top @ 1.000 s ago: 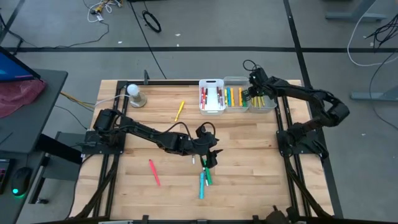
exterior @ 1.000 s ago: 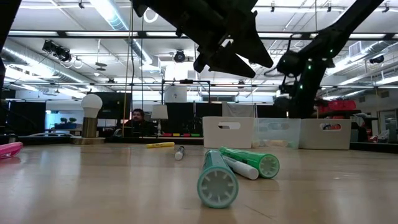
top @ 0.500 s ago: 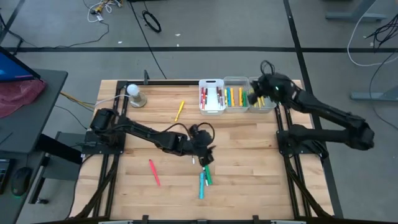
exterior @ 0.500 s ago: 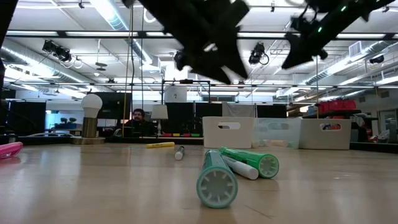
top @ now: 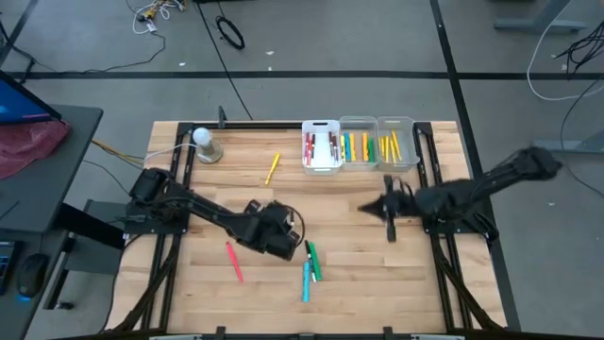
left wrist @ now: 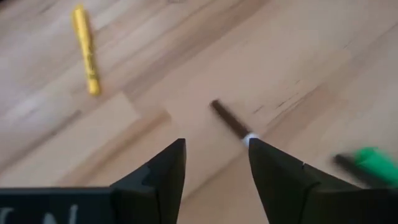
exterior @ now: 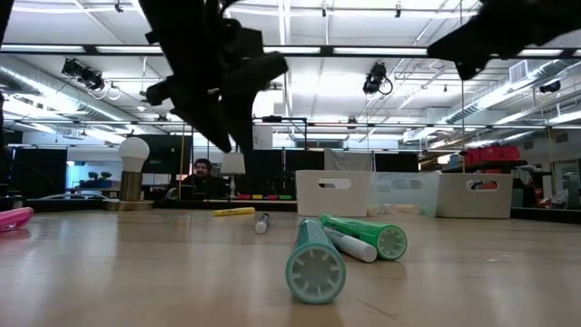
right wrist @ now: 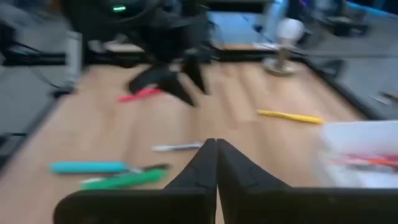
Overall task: Pick & Place Markers
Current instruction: Put the dark brown marker pen into the white bin
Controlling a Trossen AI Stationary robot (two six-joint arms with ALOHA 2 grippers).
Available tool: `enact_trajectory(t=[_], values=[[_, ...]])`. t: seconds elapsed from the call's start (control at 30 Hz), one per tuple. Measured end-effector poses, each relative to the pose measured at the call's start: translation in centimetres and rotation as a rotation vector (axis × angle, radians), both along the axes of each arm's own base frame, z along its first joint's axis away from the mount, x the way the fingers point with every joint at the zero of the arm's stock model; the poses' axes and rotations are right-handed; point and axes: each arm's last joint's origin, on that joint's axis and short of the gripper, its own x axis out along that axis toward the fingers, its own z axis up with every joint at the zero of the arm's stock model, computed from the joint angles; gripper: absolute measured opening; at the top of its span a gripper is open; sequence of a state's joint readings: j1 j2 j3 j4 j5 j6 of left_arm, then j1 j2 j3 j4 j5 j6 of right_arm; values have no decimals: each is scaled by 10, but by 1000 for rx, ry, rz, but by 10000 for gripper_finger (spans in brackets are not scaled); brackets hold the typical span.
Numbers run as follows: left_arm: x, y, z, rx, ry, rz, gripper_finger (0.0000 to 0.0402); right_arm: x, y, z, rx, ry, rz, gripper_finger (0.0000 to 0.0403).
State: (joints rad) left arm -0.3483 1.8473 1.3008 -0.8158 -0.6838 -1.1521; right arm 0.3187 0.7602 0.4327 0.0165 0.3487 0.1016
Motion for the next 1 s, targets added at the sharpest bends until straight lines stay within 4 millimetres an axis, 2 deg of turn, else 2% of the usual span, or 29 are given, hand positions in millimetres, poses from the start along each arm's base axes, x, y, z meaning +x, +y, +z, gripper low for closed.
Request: enact_trajectory(t=[0.17,0.33,0.53,0.63,1.0], values=[[-3,-8,-12,-45,-141,87,179,-8,25,-35,139,-107,87,3],[-2,2,-33,-132,-234,151,194,-15,27,-56,205,-132,138,19],[-1,16,-50,-159,-314,151,237,-15,27,-57,193,-144,147,41],[1,20,-54,-164,-350,143,243,-15,27,-57,178,-147,152,48],[6,22,-77,-162,-307,138,194,-15,27,-57,176,-146,152,50]])
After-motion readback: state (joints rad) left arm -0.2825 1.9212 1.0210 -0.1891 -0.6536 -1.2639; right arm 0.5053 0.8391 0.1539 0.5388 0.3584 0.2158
